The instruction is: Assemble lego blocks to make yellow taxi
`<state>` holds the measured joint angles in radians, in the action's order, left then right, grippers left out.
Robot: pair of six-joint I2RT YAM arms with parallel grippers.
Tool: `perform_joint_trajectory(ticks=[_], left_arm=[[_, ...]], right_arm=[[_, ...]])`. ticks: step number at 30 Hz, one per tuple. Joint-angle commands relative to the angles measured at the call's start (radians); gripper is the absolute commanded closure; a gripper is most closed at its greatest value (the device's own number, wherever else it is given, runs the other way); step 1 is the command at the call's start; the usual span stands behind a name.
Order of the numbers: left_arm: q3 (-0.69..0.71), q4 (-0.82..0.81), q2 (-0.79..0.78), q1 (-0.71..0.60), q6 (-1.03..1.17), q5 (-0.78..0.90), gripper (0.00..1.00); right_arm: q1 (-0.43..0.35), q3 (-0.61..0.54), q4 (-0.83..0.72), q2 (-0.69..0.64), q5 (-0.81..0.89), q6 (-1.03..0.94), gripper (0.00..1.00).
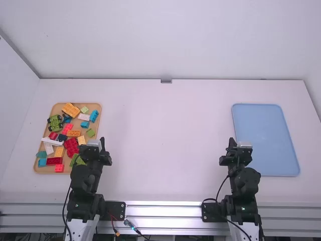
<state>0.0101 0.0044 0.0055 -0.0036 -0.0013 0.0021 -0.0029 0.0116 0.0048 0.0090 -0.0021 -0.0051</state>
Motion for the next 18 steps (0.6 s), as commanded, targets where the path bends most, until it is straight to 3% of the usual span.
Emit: perform_joint_trajectory(ticks=[1, 12, 18], left_arm=[[0.000, 0.000, 0.000, 0.000, 0.001, 0.000, 1.00], [0.047, -0.006, 0.039, -0.002, 0.002, -0.002, 0.95], [0.143, -0.042, 0.117, -0.004, -0.008, -0.014, 0.89]], right_arm=[[0.000, 0.000, 0.000, 0.000, 0.002, 0.001, 1.00], [0.001, 0.029, 0.015, 0.033, 0.001, -0.002, 0.95], [0.003, 0.072, 0.037, 0.088, -0.001, -0.006, 0.89]])
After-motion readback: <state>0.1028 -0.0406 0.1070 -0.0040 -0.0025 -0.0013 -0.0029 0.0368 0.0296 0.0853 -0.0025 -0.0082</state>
